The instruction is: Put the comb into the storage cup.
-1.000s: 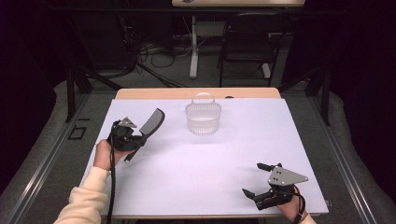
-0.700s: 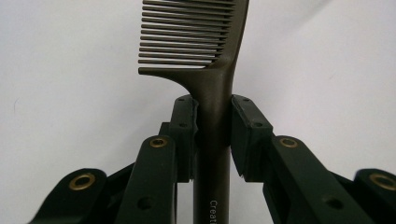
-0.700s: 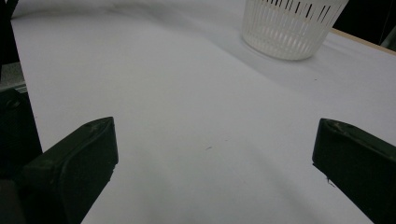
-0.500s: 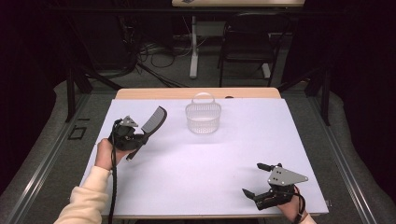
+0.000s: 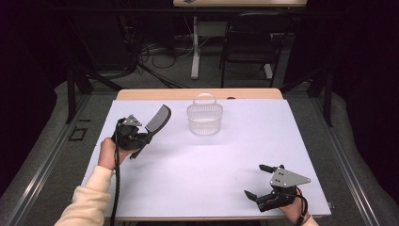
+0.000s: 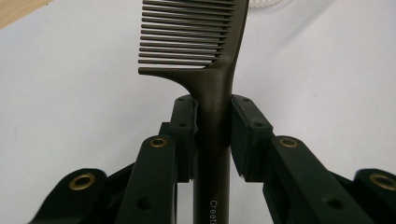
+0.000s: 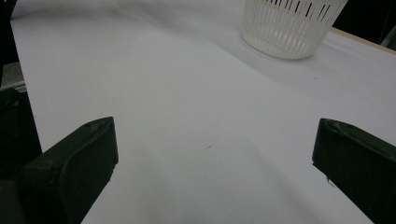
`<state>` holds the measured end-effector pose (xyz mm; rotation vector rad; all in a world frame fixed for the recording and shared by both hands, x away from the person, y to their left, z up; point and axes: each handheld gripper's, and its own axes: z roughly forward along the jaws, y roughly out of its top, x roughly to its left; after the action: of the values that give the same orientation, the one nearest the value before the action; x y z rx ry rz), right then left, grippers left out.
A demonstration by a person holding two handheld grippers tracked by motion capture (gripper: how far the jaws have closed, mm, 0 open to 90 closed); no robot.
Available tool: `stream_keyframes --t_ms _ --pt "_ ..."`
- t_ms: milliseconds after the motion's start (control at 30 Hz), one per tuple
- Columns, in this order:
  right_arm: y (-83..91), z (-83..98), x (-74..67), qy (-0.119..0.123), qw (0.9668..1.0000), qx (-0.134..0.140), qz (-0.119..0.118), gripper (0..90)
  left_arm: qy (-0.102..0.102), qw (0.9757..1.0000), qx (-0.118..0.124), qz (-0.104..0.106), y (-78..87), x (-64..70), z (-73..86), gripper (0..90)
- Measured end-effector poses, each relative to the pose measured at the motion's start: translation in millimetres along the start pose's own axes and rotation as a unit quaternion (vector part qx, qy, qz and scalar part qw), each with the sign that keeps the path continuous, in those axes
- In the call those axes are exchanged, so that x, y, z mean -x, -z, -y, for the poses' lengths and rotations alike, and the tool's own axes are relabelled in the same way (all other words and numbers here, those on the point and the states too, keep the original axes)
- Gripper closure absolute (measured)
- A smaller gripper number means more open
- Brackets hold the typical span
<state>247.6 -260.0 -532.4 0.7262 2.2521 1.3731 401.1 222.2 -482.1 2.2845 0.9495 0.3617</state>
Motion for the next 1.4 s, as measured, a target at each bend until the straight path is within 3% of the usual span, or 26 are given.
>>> stream_keyframes --t_ms 333,1400 --pt "-0.5 0.0 -0.1 -0.001 1.0 -0.001 -0.001 0.0 -0.008 1.0 -0.001 0.0 -0.4 1.9 -7.2 72.3" --pt "-0.3 0.3 0.2 -0.003 1.0 0.0 -0.003 0.0 -0.023 0.9987 0.043 0.017 -11.2 18.9 -30.8 72.3"
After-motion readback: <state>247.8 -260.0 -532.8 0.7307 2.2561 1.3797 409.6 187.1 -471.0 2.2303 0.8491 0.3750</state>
